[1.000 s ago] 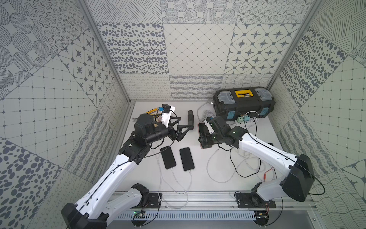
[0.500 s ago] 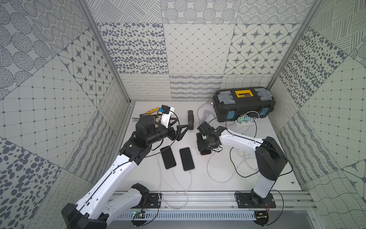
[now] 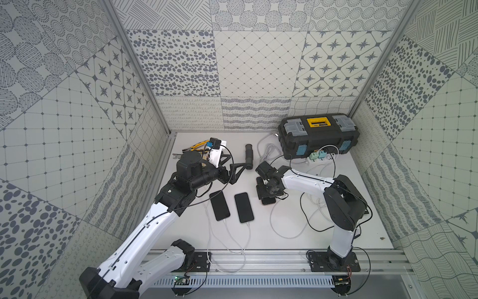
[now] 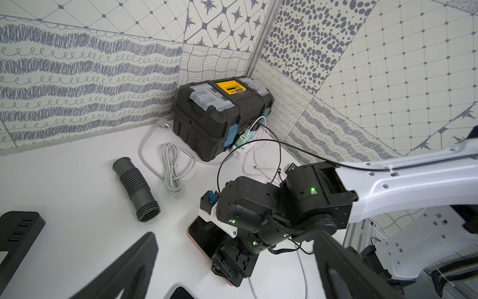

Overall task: Unplug the charging cable from the phone
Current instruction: Place the phone at the center of the board.

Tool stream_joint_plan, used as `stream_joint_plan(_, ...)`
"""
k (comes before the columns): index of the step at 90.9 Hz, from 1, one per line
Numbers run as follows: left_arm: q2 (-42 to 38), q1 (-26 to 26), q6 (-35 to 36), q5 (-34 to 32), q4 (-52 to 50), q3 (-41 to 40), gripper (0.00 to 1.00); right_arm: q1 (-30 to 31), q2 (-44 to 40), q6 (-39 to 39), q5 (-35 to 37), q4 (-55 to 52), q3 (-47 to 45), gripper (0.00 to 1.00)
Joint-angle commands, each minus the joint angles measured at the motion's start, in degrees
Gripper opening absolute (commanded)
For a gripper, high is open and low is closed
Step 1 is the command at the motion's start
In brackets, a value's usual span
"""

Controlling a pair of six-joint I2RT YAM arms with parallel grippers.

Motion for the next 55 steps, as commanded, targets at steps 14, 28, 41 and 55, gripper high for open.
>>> stream_joint_plan(14, -0.5, 0.3, 1.8, -0.8, -0.3, -0.3, 0.98, 0.3, 1.4, 0.2, 1.1, 1.5, 1.6, 0.69)
stream_joint_plan(28, -1.2, 0.4, 2.1, -1.4, -0.7, -0.4, 0.98, 0.3, 1.6, 0.2, 1.1, 1.5, 1.6, 0.71)
stream_joint_plan(41, -1.3, 0.5, 2.2, -1.6, -0.9, -0.4, 0.98, 0.3, 1.6, 0.1, 0.9, 1.5, 1.7, 0.75)
stream_joint_plan(55, -1.5, 0.6, 2.3, -1.6, -1.2, -0.4, 0.98, 0.3, 1.3, 0.0, 1.0, 1.5, 1.7, 0.80)
